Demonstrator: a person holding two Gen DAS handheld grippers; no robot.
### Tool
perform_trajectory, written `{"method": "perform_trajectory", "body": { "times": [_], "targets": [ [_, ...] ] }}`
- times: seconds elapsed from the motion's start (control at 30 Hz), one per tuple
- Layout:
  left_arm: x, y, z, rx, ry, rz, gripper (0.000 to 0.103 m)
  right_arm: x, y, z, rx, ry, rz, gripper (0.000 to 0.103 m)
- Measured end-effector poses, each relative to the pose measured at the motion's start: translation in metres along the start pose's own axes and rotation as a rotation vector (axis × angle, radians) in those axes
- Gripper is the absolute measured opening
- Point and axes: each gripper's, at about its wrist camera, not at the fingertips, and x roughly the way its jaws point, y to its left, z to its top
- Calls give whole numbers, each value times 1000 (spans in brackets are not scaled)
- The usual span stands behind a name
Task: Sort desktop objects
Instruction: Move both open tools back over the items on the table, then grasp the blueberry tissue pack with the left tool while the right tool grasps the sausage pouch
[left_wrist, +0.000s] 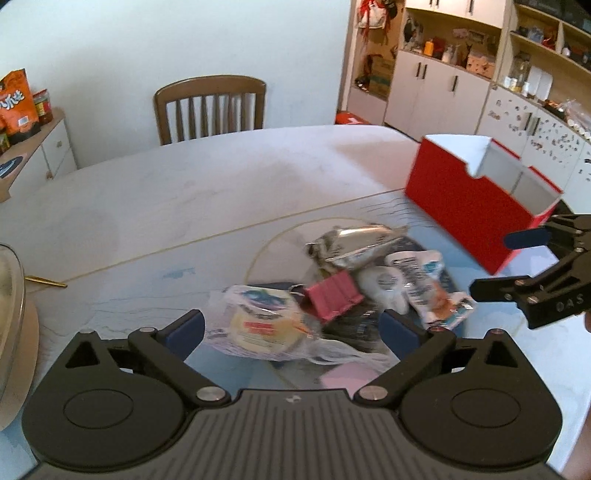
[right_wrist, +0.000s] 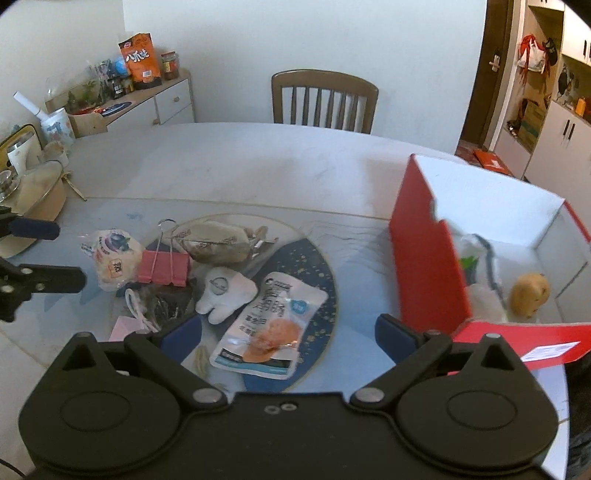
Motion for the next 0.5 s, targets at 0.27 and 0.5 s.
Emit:
{"method": "perform_trajectory", "body": {
  "times": [0.27,0.5],
  "targets": [
    [29,19,6,-7,37,20,101,33,10,0,-16,44,-17,101],
    [45,20,-1,79,66,30,101,68,14,-6,1,106,-29,101]
  ]
}}
